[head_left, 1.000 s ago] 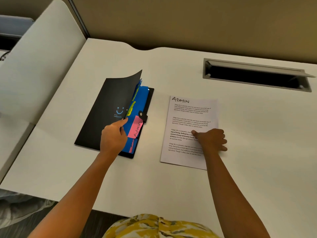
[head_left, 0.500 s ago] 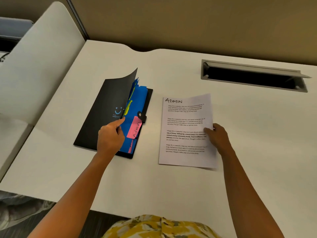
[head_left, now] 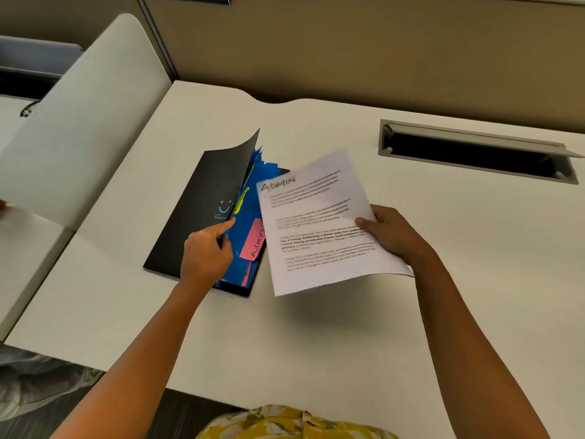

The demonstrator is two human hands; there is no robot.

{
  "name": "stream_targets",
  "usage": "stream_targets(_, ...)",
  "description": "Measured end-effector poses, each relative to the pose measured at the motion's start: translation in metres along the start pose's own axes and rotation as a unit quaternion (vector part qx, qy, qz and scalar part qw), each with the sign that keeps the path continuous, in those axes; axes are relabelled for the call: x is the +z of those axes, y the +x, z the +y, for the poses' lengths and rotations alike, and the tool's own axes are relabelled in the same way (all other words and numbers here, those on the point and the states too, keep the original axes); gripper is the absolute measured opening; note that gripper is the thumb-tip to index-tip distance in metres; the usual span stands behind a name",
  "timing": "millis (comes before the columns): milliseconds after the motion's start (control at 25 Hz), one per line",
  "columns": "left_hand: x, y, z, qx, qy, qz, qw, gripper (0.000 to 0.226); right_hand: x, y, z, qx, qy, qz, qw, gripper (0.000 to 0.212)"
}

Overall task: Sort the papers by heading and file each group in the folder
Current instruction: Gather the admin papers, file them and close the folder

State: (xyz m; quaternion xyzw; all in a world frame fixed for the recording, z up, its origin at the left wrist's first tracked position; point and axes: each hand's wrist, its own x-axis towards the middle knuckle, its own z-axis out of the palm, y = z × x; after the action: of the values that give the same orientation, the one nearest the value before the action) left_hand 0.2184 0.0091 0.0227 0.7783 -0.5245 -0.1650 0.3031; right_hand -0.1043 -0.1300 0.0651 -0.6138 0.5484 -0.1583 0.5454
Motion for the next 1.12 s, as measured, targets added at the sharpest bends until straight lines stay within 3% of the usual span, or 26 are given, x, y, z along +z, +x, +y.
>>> stream_targets(160,-0.005,-0.001,0.003,0.001,-0.003,-0.013,1.0,0.039,0.01,0.02,-0.022,0.002,-0.081,-0.011,0.997,0.025)
stream_targets(560,-0.018,0.002,0.008,-0.011,0.044,-0.053,0.998,0.038,0.082,0.032,-0.038,-0.066,-0.159,0.149,0.974,0.026)
stream_targets(800,-0.02,0.004,0.013,-0.015,0.05,-0.079,0.995,0.038,0.13,0.009,-0.038,-0.062,-0.076,0.191,0.977,0.022)
stream_targets(1120,-0.006,-0.005,0.03,0.002,0.05,-0.078,0.996,0.038,0.18,0.018,-0.047,-0.035,0.005,0.136,0.99,0.029)
